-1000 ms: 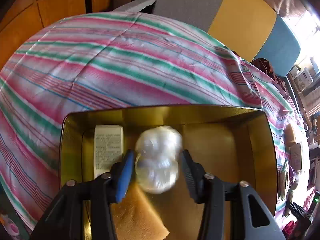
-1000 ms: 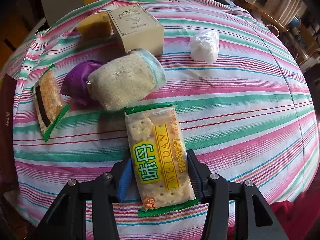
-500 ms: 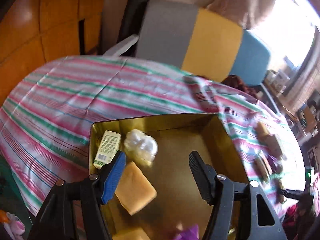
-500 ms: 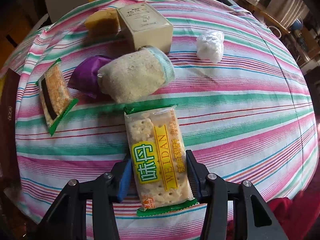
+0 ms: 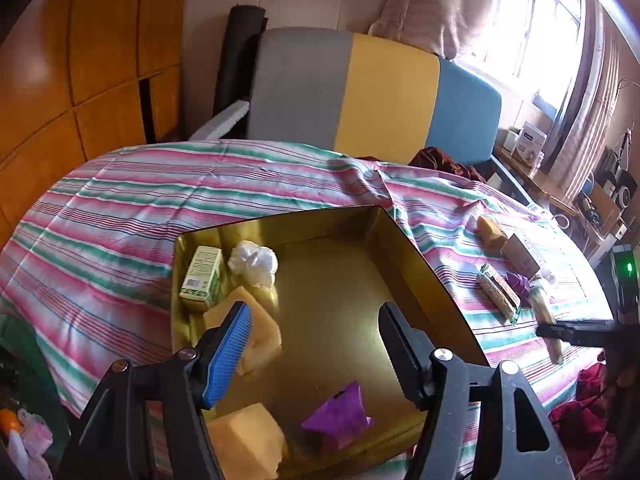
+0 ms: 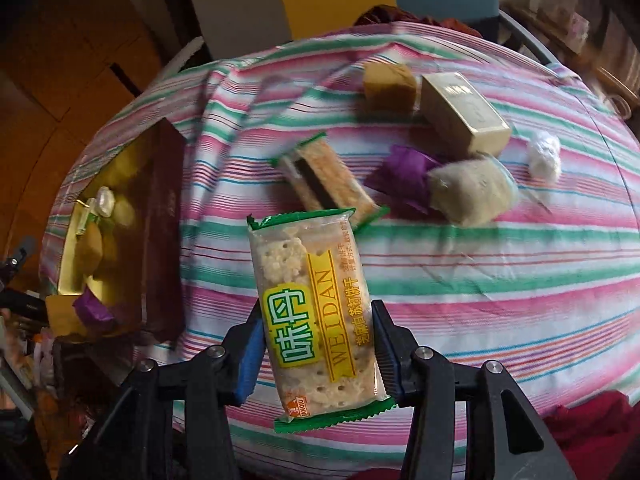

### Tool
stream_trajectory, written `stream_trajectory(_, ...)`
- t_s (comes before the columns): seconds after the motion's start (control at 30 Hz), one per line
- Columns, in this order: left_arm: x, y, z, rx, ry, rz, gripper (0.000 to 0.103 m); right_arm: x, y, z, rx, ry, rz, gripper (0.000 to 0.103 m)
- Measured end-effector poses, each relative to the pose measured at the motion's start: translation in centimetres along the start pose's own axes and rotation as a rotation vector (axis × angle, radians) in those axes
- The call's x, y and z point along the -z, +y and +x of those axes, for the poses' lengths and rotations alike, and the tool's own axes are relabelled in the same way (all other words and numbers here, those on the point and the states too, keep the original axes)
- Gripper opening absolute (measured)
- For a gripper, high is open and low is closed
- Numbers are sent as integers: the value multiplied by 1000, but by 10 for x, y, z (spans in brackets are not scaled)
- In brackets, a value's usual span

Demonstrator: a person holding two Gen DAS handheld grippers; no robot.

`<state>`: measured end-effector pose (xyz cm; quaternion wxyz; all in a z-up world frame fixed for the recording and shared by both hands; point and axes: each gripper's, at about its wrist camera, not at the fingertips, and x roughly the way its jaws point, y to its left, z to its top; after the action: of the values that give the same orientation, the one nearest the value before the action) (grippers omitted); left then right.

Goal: Organize objects
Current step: 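Carry the WEIDAN cracker pack into the gold tray and open the right gripper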

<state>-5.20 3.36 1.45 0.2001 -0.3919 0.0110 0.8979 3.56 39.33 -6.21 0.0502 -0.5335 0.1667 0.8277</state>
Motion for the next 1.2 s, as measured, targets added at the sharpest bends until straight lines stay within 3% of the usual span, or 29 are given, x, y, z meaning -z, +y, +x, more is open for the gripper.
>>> stream_trajectory(0.23, 11, 11, -17, -84, -52, -15, 67, -22, 99, 3, -100, -40, -171, 50)
stream_trajectory(0.4, 18, 25, -18, -100, -43, -41, 67, -44, 179, 32, -147, -32, -268, 50)
stream_trajectory(0.57, 26, 36, -17, -107, -30, -61, 67, -53, 233, 79, -93, 24, -334, 50)
stream_trajectory(0.67, 31, 46, -16, -110, -23, -80, 67, -52, 249, 106, -21, 60, -349, 50)
stream_trajectory(0.77, 32, 57, -16, -125, -23, -112, 67, -51, 256, 130, -2, 122, -325, 51)
stream_trajectory(0.87, 33, 68, -15, -143, -22, -138, 67, -47, 262, 143, -93, 162, -296, 53)
stream_trajectory(0.93, 33, 71, -17, -150, -26, -146, 67, -42, 266, 144, -181, 183, -290, 67)
stream_trajectory(0.97, 33, 72, -17, -153, -29, -147, 67, -40, 268, 143, -201, 187, -294, 68)
stream_trajectory(1.2, 33, 65, -16, -156, -27, -129, 67, -35, 267, 127, -231, 137, -315, 68)
